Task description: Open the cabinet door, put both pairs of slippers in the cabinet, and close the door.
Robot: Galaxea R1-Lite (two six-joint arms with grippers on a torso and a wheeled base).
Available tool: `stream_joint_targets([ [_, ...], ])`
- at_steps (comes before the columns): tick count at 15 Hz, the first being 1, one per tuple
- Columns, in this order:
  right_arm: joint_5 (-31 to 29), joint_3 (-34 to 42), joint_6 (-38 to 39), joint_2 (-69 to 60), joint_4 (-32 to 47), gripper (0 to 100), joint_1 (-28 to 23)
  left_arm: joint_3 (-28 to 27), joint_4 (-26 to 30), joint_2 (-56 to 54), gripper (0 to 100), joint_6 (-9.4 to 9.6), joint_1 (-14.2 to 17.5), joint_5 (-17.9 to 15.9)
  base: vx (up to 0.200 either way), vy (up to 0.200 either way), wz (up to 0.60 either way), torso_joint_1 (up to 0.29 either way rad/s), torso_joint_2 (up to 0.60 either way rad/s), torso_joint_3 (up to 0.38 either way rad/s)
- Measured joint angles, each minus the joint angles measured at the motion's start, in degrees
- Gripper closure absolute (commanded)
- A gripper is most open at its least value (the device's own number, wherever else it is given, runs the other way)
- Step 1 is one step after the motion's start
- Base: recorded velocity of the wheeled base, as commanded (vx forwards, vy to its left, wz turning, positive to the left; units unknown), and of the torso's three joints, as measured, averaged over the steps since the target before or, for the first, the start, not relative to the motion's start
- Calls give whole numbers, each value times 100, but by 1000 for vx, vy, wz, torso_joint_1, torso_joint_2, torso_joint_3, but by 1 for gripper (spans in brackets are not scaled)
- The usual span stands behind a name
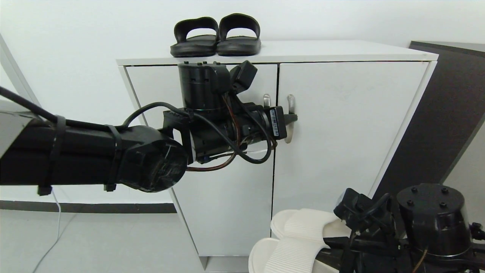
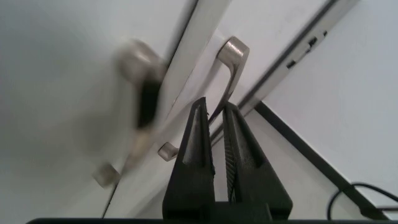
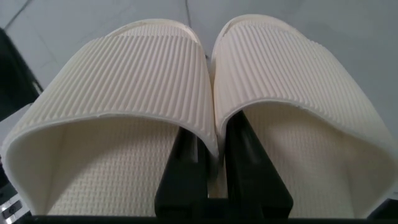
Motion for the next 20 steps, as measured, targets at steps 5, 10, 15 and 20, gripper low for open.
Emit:
stream_joint_targets([
  [5,866,427,-557,-284,0,100,11,844,-389,-433,100,0,-330,2,0,0,0,0,0,0],
  [10,1161,730,-873,-354,-165,100,22,1681,-874,-953,100,22,-490,9,0,0,0,0,0,0],
  [15,1202,866,-1001,-356,-279,100,22,1863,-1096,-1106,100,-49,-28,-24,0,0,0,0,0,0],
  [20,1197,866,-1005,-350,-277,100,22,1521,-1254,-808,100,-315,262,-39,0,0,0,0,0,0],
])
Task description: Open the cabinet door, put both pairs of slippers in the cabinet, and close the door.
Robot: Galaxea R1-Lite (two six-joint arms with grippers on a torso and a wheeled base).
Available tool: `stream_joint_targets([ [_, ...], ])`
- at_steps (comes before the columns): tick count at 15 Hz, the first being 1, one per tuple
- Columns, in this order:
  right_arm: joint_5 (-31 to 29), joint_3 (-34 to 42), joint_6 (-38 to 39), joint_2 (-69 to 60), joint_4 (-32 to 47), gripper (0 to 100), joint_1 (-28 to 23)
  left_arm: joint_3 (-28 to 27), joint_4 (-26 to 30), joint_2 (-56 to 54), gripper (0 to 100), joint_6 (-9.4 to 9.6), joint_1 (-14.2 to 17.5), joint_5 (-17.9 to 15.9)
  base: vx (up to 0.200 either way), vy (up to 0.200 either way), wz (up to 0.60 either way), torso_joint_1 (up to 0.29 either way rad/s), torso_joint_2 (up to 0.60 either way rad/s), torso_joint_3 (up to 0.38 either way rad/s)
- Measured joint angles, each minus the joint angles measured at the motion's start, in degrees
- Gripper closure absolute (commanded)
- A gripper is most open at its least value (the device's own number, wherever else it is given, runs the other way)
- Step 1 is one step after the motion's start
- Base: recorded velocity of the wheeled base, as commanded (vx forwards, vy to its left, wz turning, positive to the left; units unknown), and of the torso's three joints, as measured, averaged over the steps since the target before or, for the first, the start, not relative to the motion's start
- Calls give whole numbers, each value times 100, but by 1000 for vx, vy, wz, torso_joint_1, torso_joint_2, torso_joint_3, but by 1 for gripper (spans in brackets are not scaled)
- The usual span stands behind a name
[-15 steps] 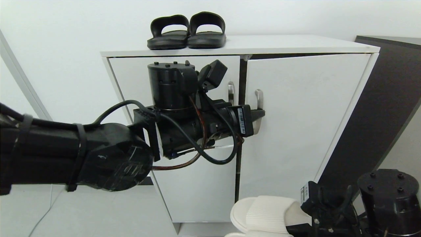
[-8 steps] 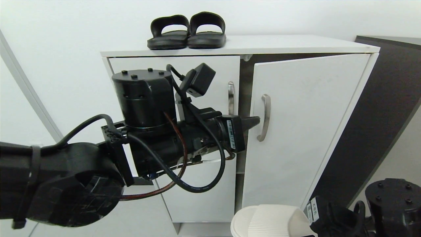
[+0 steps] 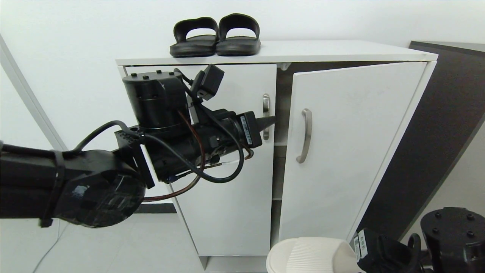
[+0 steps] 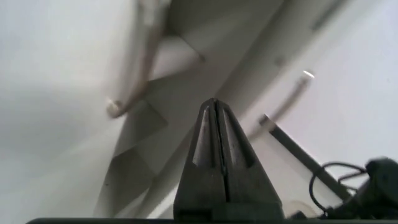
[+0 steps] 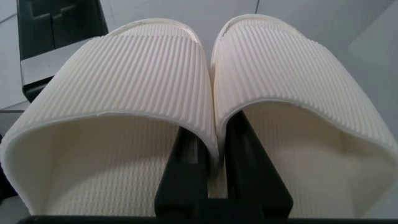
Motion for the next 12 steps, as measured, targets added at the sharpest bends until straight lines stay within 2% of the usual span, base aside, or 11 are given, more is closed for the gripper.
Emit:
stream_joint_targets([
  [4,0,0,-2,22,7,100,0,-592,-130,475,100,-176,6,-148,0,0,0,0,0,0],
  [8,-17,0,-5,46,2,100,63,-758,-132,688,100,-240,-13,-249,0,0,0,0,0,0],
  [11,-22,46,-2,55,7,100,184,-818,-137,789,100,-308,-48,-249,-200,0,0,5,-2,6],
  [12,-6,77,-2,57,9,100,212,-818,-126,814,100,-328,-173,-241,-200,0,0,2,7,2],
])
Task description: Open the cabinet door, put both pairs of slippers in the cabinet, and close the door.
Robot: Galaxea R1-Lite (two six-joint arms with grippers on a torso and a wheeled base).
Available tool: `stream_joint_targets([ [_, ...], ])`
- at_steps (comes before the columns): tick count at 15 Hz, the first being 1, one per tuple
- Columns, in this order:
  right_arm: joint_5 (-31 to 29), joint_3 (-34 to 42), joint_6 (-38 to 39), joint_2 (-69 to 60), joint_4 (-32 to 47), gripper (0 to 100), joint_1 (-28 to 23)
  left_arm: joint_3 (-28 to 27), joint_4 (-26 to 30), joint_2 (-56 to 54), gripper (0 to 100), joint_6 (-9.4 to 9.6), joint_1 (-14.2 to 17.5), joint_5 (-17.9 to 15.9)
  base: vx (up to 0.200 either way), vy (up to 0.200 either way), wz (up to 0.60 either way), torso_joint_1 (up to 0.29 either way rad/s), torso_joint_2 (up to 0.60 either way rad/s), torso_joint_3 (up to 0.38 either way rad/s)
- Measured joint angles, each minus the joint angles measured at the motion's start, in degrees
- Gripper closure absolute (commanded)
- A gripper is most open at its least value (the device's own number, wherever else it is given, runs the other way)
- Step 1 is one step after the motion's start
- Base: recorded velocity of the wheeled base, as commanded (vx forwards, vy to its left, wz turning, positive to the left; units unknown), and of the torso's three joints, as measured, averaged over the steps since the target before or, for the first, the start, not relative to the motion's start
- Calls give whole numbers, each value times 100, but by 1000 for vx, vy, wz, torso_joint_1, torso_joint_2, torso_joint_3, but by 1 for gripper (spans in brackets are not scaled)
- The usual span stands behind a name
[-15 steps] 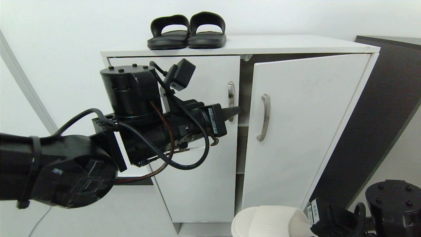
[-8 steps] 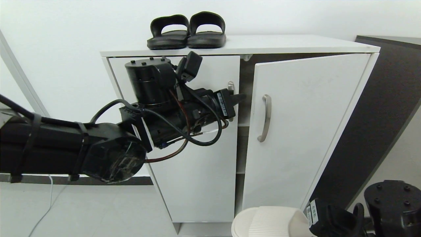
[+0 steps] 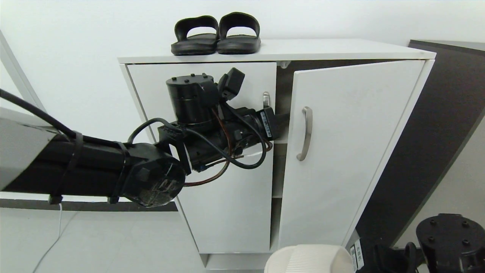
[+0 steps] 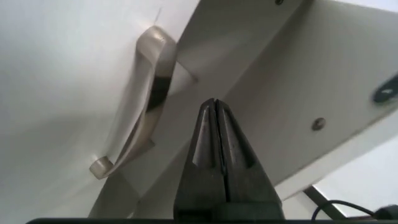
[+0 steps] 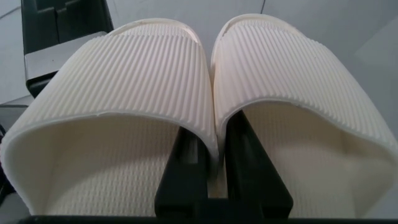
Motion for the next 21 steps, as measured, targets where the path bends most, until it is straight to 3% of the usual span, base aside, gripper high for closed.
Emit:
stream_joint_targets([
  [5,239,271,-88,-101,-11,100,262,-44,-161,134,100,24,-1161,99,-200,0,0,-1,0,2],
  [7,416,350,-227,-195,-6,100,308,-85,-385,228,100,40,-1318,190,0,0,0,0,0,0],
  [12,408,352,-232,-182,-17,100,294,-15,-591,241,100,38,-1005,595,0,0,0,0,0,0],
  [16,408,345,-229,-162,-91,100,215,589,-440,-513,100,84,-624,657,0,0,0,0,0,0],
  [18,408,343,-229,-155,-138,100,208,1091,77,-1307,100,266,-412,669,0,0,0,0,0,0],
  [21,375,265,-194,-138,-140,100,112,1727,1690,-2966,100,544,-190,1076,0,0,0,0,0,0],
])
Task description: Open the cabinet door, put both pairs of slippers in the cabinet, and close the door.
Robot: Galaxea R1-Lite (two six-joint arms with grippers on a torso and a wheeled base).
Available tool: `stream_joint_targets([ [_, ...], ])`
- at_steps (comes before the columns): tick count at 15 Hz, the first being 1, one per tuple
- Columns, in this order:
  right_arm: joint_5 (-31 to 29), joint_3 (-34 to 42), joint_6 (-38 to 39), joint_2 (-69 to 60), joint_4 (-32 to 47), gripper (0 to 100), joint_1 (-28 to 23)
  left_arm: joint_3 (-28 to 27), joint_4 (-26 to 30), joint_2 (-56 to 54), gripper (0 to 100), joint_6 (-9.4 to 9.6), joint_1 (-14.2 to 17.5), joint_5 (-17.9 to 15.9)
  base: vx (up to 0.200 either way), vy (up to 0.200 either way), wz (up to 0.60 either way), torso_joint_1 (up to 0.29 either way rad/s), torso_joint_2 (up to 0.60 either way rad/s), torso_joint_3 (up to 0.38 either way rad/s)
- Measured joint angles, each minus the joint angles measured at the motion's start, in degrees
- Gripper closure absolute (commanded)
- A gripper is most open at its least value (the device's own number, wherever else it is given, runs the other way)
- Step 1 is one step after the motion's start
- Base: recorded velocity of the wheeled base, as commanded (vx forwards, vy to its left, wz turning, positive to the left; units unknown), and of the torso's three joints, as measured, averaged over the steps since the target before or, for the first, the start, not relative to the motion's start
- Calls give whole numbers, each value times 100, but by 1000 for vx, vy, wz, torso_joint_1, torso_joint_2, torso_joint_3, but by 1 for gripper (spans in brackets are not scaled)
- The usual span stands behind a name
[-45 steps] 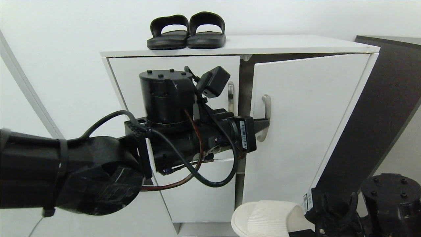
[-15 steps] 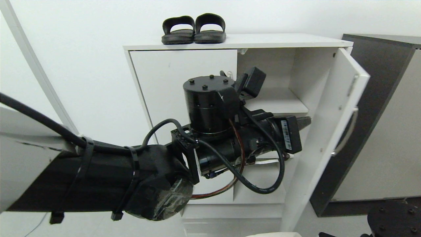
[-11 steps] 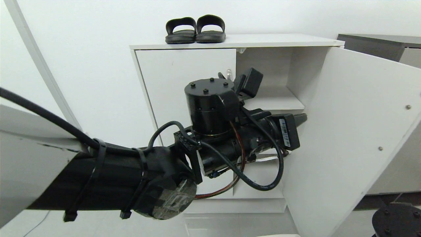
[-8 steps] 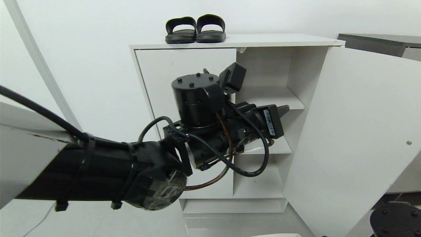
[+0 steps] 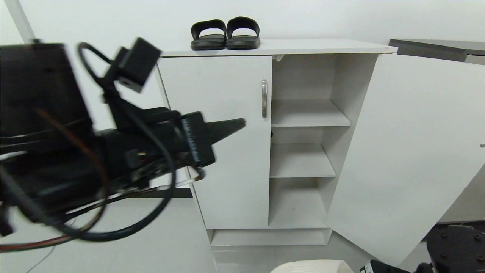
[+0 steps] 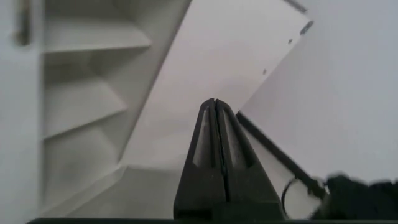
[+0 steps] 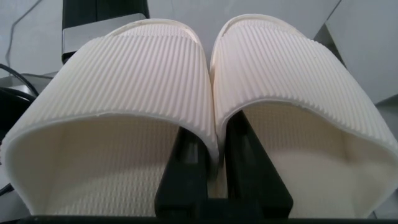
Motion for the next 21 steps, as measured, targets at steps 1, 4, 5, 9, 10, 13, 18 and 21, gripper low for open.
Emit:
stream_joint_targets([
  [1,-110,-149,93,66,6,100,-93,199,580,-640,100,101,95,244,0,0,0,0,0,0],
  [4,-1648,-1122,1546,553,-2,100,-278,1056,1812,-2391,100,562,834,861,0,0,0,0,0,0],
  [5,-2187,-1453,1920,789,2,100,-286,1398,2014,-2887,100,703,1170,1151,0,0,0,0,0,0],
  [9,-3774,-2483,2410,1637,0,100,-315,2745,2277,-4504,100,951,2630,2068,0,0,0,0,0,0],
  [10,-4179,-2677,2456,1836,2,100,-336,3118,2302,-4865,100,964,3017,2124,0,0,0,0,0,0],
  [13,-4634,-3043,2531,2280,5,100,-477,4133,2309,-5933,100,997,4042,2155,0,0,0,0,0,0],
  [18,-4647,-3078,2571,2592,-304,100,-525,5001,2398,-7099,100,1156,4497,1179,0,0,0,0,0,0],
  [21,-4656,-3040,2550,2695,-446,100,-521,5037,2548,-7242,100,1457,4169,718,0,0,0,0,0,0],
])
